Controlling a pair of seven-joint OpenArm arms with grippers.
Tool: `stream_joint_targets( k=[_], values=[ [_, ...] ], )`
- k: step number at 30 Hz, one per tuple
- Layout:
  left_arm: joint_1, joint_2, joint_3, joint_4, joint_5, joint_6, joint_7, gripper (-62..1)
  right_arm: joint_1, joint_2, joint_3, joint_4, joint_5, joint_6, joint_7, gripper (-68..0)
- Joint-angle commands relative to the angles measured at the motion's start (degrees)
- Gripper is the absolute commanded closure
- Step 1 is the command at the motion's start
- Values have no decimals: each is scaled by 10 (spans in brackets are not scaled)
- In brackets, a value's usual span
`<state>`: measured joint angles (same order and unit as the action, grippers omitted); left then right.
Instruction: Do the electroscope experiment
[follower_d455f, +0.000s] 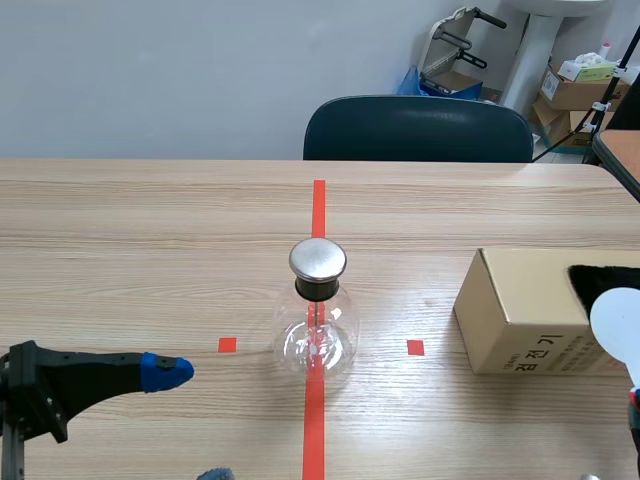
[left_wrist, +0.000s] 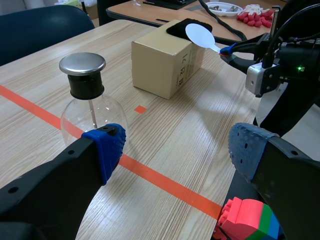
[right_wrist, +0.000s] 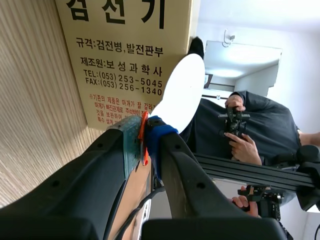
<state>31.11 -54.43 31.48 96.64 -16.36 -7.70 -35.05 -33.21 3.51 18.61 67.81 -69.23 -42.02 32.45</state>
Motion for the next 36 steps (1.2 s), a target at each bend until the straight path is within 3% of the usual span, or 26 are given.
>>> stream_joint_targets(
  k=[1, 18, 25, 27, 31, 36],
  values=[
    [3, 4, -1, 13, -2, -4, -9, -452, 0, 8, 2, 3, -4, -28, -10, -17],
    [3, 4, -1, 13, -2, -4, -9, -452, 0, 10, 2, 4, -11, -28, -18, -17],
    [1, 4, -1, 13, 3, -4, 25, -445, -3, 9, -5, 67, 8, -28, -63, -18],
    [1, 4, -1, 13, 15, -4, 28, -392, -3, 9, -13, 98, 14, -28, -83, -18],
    [0, 7, -1, 13, 20, 1, 28, -201, 0, 11, -46, 152, 15, -28, -109, -18],
    [-20, 43, -1, 8, 25, 10, 75, -114, 15, 25, -119, 201, 8, -28, -156, -18]
  ],
)
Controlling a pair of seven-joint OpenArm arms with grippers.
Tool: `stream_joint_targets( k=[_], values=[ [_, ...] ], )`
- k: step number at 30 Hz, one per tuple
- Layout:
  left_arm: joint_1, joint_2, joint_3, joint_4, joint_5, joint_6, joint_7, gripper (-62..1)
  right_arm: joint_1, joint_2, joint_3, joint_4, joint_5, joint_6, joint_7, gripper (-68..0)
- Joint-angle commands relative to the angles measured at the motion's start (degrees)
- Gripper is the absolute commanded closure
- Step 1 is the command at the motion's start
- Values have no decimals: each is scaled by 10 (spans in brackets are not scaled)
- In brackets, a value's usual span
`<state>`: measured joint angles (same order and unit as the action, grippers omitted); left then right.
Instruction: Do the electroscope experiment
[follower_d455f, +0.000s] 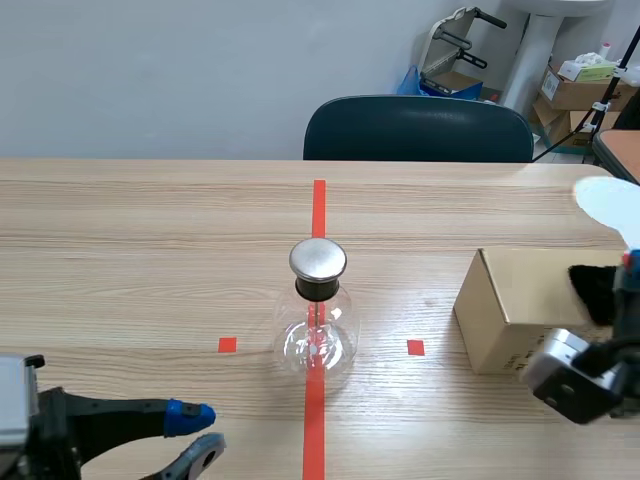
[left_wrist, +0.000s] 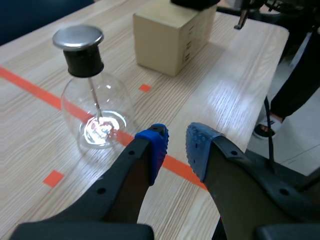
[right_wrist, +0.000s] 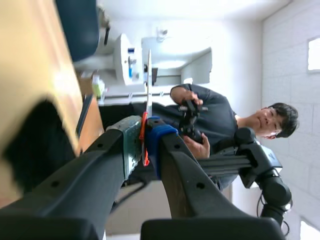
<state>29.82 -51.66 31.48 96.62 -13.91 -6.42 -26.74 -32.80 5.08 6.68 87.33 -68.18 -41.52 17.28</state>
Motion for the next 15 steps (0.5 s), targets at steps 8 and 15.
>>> stream_joint_targets(
  k=[8, 15],
  values=[
    [-54, 82, -1, -13, 1, -2, 67, -32, 53, 13, -83, 20, -70, -33, -84, -18],
    [-92, 134, -1, -54, 17, -2, 73, -32, 73, 14, -165, 20, -128, -33, -186, -18]
  ],
)
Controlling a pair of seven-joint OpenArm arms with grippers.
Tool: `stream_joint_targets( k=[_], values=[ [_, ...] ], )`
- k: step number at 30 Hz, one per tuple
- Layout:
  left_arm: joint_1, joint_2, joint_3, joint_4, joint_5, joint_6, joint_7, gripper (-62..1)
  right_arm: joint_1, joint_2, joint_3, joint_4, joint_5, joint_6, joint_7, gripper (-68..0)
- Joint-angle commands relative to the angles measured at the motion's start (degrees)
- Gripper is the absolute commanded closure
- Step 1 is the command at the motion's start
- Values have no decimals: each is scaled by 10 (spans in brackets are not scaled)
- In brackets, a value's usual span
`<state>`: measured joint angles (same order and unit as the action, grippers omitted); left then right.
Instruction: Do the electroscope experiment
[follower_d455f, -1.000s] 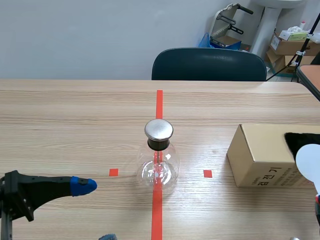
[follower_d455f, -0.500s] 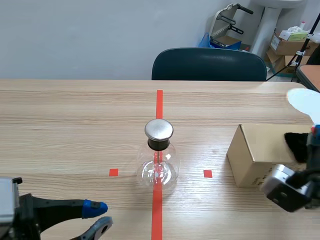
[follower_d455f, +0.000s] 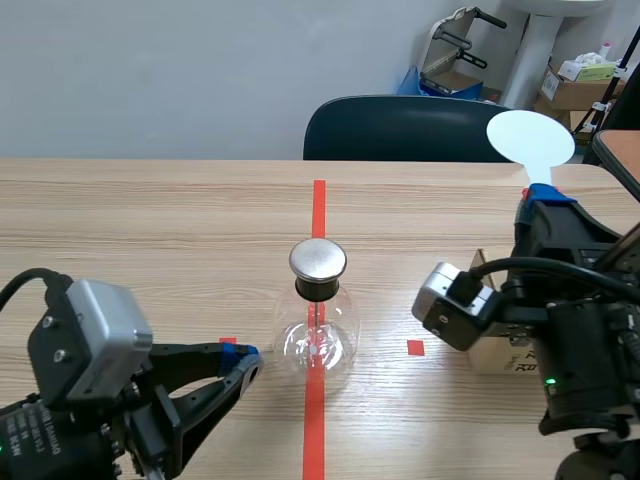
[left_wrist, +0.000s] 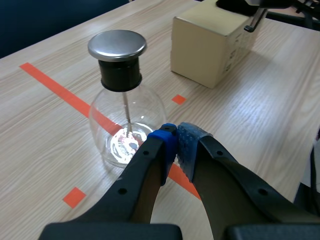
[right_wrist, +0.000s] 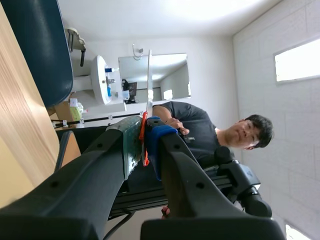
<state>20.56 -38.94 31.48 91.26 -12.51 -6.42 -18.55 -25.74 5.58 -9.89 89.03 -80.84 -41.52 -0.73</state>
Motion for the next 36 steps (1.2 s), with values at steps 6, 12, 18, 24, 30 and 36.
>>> stream_joint_targets(
  k=[6, 12, 18, 24, 30, 36],
  values=[
    [-27, 59, -1, -66, 47, 2, -5, -32, 10, 16, -53, -4, -29, -6, -77, -18],
    [-46, 69, -1, -121, 47, 12, -28, -32, 16, 16, -70, -13, -29, 26, -93, -18],
    [-64, 78, -1, -157, 47, 23, -26, -32, 16, 16, -78, -25, -29, 30, -91, -18],
    [-82, 78, -4, -195, 47, 27, -33, -32, 11, 17, -82, -31, -29, 39, -69, -18],
    [-102, 78, -4, -234, 47, 25, -65, -32, -7, 17, -82, -31, -29, 38, -51, -18],
    [-121, 85, -4, -266, 51, 17, -78, -32, -21, 17, -82, -31, -29, 33, -27, -17]
  ],
)
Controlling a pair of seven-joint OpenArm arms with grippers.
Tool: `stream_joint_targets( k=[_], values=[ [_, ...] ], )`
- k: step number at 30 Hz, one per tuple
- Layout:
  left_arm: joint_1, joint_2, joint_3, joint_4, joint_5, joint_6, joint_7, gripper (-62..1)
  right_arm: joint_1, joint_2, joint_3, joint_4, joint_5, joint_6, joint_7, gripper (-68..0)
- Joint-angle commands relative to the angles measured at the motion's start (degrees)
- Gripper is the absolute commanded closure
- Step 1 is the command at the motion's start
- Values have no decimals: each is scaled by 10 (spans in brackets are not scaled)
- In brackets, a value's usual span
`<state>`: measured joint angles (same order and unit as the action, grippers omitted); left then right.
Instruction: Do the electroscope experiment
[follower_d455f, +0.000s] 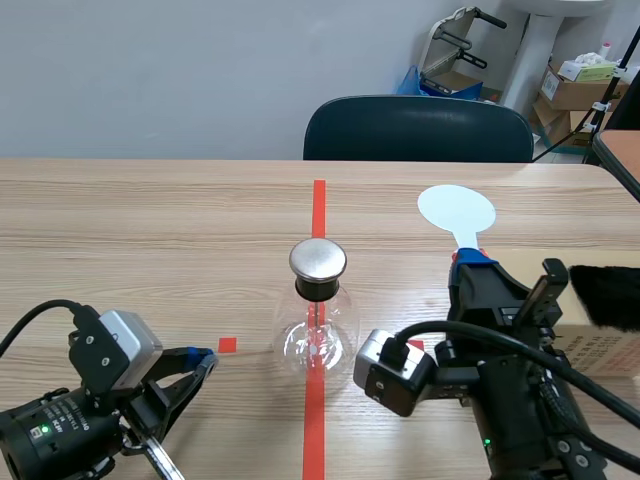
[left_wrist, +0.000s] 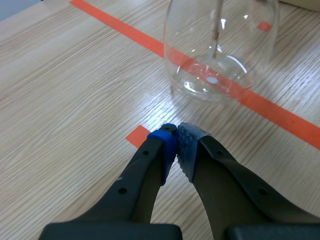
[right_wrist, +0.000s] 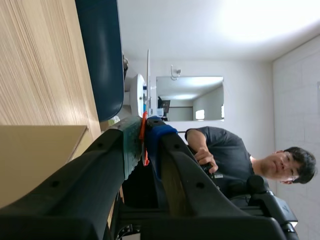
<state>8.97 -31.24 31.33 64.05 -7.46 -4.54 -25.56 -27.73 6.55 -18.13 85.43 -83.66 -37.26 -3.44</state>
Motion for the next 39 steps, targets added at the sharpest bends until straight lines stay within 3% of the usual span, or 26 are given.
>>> stream_joint_targets(
  k=[1, 5, 18, 28, 39],
  values=[
    [-8, 11, -3, 0, 7, -2, -9, -32, -3, 8, 0, 5, 0, -12, 2, -18],
    [-14, 28, -3, -24, 23, -3, -14, -32, -10, 8, 1, 6, 0, -42, 9, -17],
    [-15, 61, -3, -26, 65, -7, -24, -32, -10, 8, 1, 6, 0, -43, 13, -17],
    [-15, 61, -3, -27, 64, 54, 1, -31, -10, 8, 1, 6, 0, -43, 12, -17],
    [-13, 61, -3, -27, 63, 54, 1, -31, -10, 8, 1, 6, 0, -43, 10, -17]
  ],
)
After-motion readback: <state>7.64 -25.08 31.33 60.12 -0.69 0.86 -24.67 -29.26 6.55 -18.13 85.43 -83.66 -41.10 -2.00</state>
